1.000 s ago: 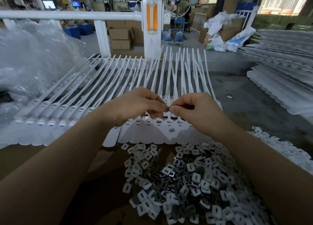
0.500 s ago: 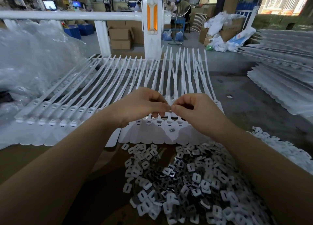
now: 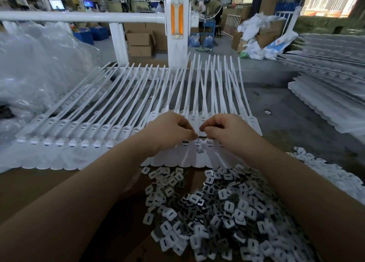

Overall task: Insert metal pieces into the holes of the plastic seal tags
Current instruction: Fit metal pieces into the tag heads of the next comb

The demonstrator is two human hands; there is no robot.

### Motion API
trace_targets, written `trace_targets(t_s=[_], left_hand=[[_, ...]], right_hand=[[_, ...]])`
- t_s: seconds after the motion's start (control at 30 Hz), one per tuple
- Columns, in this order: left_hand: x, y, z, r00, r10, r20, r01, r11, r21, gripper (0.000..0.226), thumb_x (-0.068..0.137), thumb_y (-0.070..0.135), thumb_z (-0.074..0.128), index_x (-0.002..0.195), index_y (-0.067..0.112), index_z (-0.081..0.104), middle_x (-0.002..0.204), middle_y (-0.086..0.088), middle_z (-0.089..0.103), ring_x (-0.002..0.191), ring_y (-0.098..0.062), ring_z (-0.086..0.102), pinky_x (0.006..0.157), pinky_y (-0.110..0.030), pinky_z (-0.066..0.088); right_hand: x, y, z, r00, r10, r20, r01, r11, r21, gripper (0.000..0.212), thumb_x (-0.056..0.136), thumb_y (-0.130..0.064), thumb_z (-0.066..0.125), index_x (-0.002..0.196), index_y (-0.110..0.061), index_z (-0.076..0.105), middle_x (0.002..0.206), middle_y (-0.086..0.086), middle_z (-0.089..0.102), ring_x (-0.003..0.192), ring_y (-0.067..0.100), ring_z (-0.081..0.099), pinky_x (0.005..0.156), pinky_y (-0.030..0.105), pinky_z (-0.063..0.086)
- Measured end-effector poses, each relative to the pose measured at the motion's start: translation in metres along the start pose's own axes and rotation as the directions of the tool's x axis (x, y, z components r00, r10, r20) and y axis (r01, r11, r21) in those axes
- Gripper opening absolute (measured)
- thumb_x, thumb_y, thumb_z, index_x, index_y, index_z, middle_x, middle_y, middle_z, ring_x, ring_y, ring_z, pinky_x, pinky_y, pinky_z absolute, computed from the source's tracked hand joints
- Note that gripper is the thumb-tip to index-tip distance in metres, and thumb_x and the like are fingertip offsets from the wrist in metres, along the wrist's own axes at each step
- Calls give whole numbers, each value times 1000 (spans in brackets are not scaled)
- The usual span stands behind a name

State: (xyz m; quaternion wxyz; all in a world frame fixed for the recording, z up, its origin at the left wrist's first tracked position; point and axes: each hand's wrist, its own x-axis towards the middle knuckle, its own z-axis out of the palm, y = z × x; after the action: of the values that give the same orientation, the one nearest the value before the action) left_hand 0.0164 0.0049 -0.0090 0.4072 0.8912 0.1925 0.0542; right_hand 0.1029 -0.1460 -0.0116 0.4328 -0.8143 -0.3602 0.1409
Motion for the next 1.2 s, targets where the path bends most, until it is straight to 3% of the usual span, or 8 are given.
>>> trace_targets(t_s=[0.07,0.27,0.5,0.67,0.77,0.83,1.0,1.2], left_hand=[[1,-1,2,1000,-5,-20,6,999,38,11,81,34,76,75,24,74,75,3,72,71,-15,62,82,-40,56],[0,0,4,1000,-27,-10,28,996,82,15,76,42,77,74,27,75,74,8,69,83,-17,62,104,-57,39],[2,0,5,999,-33,-8,33,997,76,13,74,38,80,72,26,74,77,9,72,90,-16,65,104,-53,40],[2,-2,2,1000,29,8,-30,994,107,10,75,38,81,71,32,74,70,13,71,82,-12,66,101,-52,43],[1,-5,-3,991,127,35,-131,979,155,7,80,33,78,75,36,74,68,22,68,70,3,62,86,-36,49],[0,-6,-5,978,205,43,-210,963,171,8,80,31,78,78,38,75,66,25,66,63,9,58,72,-25,44],[-1,-8,-6,933,359,-4,-342,892,294,7,78,34,80,82,39,78,76,20,68,74,6,56,93,-38,44],[1,-11,-8,913,408,10,-391,869,303,9,77,37,81,84,42,79,73,25,67,73,5,56,94,-37,42]], right_hand=[[0,0,1,1000,-3,-4,3,1000,-6,17,93,-17,59,87,-31,66,86,-12,67,77,-2,61,62,16,41],[0,0,1,1000,0,-2,0,1000,-17,14,93,-19,59,90,-30,67,88,-11,68,79,2,62,63,19,43],[-1,1,1,1000,-2,2,2,1000,-7,14,94,-19,58,90,-31,66,86,-11,67,76,1,61,63,19,42],[-1,1,0,1000,7,1,-7,1000,-2,18,94,-17,57,86,-31,66,84,-12,67,74,-1,61,62,18,43],[-1,1,-2,1000,14,-5,-14,1000,15,22,94,-15,57,84,-32,67,81,-14,66,73,-2,61,62,16,44],[-1,1,-2,1000,15,-4,-15,1000,18,21,94,-15,57,84,-30,67,82,-12,66,75,-1,61,62,16,44],[-2,0,-2,1000,6,-4,-6,1000,12,19,94,-16,58,84,-29,67,82,-11,67,76,3,62,63,18,45],[-1,0,-2,1000,3,-9,-3,1000,13,17,94,-16,58,85,-27,68,82,-11,67,77,2,62,65,19,46]])
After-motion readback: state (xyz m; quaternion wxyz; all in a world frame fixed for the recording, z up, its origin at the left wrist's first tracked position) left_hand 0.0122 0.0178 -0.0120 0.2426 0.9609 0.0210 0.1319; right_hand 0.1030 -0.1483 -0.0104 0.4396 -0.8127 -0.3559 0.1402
